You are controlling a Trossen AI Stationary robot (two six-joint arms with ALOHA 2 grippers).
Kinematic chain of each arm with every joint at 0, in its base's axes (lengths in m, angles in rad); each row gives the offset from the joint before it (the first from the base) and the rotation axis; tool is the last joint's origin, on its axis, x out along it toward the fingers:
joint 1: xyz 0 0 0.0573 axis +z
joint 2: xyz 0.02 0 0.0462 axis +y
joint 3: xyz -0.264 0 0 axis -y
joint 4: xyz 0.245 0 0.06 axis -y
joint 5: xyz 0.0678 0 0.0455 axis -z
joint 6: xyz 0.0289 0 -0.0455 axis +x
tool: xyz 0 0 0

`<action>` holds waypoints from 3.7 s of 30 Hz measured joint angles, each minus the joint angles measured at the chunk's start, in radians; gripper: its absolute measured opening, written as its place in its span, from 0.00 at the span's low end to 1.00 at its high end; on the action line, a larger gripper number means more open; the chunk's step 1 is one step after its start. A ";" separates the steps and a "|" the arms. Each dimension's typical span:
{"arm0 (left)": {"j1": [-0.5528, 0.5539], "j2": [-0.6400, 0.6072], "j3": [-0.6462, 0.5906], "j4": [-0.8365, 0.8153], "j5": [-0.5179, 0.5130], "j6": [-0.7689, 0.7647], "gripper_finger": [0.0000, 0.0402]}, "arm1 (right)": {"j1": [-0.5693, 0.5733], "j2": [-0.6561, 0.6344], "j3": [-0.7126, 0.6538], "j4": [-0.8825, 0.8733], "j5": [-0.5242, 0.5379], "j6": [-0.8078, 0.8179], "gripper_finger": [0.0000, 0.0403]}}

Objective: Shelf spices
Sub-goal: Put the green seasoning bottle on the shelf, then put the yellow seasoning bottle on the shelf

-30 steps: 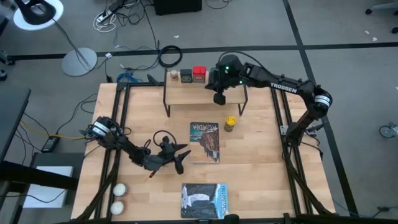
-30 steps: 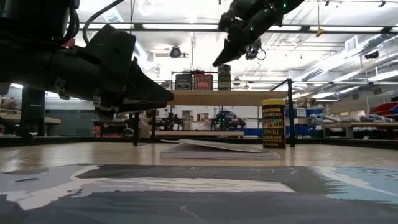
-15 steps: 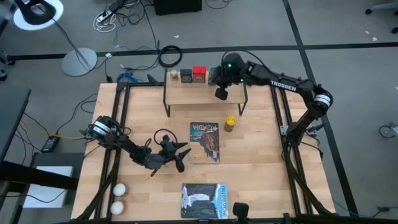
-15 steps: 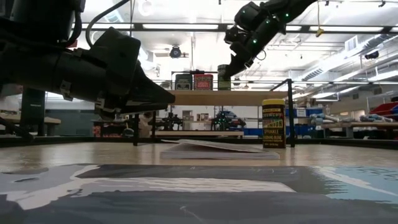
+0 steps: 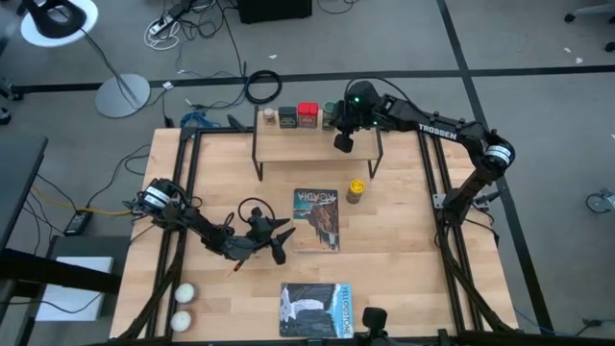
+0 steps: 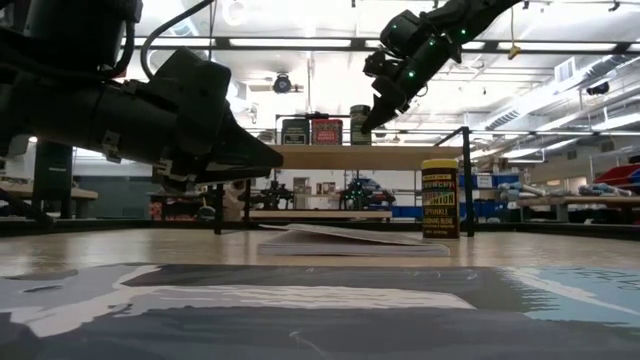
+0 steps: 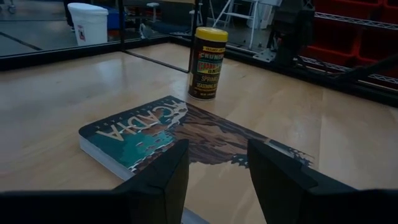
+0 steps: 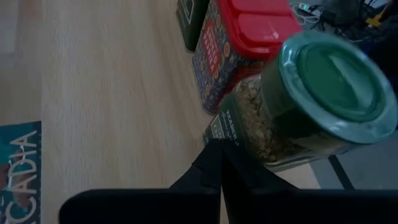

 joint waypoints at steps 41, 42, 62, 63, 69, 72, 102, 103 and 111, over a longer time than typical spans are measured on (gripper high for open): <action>0.027 0.000 0.001 -0.002 0.031 -0.001 0.42 | 0.540 -0.190 0.117 -0.117 0.591 -0.068 0.50; 0.028 0.000 0.001 0.000 0.031 -0.001 0.42 | 0.565 -0.212 0.117 -0.119 0.653 -0.052 0.48; 0.029 0.000 0.002 0.029 0.038 -0.002 0.42 | 0.590 -0.381 -0.141 -0.454 0.351 0.323 0.07; 0.029 0.000 0.002 0.029 0.038 -0.002 0.42 | 0.575 -0.379 -0.174 -0.430 0.331 0.323 0.09; 0.029 0.000 0.002 0.031 0.042 -0.004 0.42 | 0.502 -0.374 -0.328 -0.320 0.283 0.296 0.30; 0.029 0.000 0.002 0.030 0.042 -0.004 0.42 | 0.481 -0.374 -0.352 -0.314 0.228 0.301 0.43; 0.029 0.000 0.002 0.028 0.042 -0.003 0.42 | 0.390 -0.200 -0.360 -0.228 0.201 0.275 0.71; 0.029 0.000 0.002 0.026 0.042 -0.003 0.42 | 0.386 -0.200 -0.357 -0.234 0.198 0.275 0.71; 0.031 0.000 0.001 0.011 0.042 -0.002 0.42 | 0.401 -0.197 -0.325 -0.260 0.169 0.289 0.69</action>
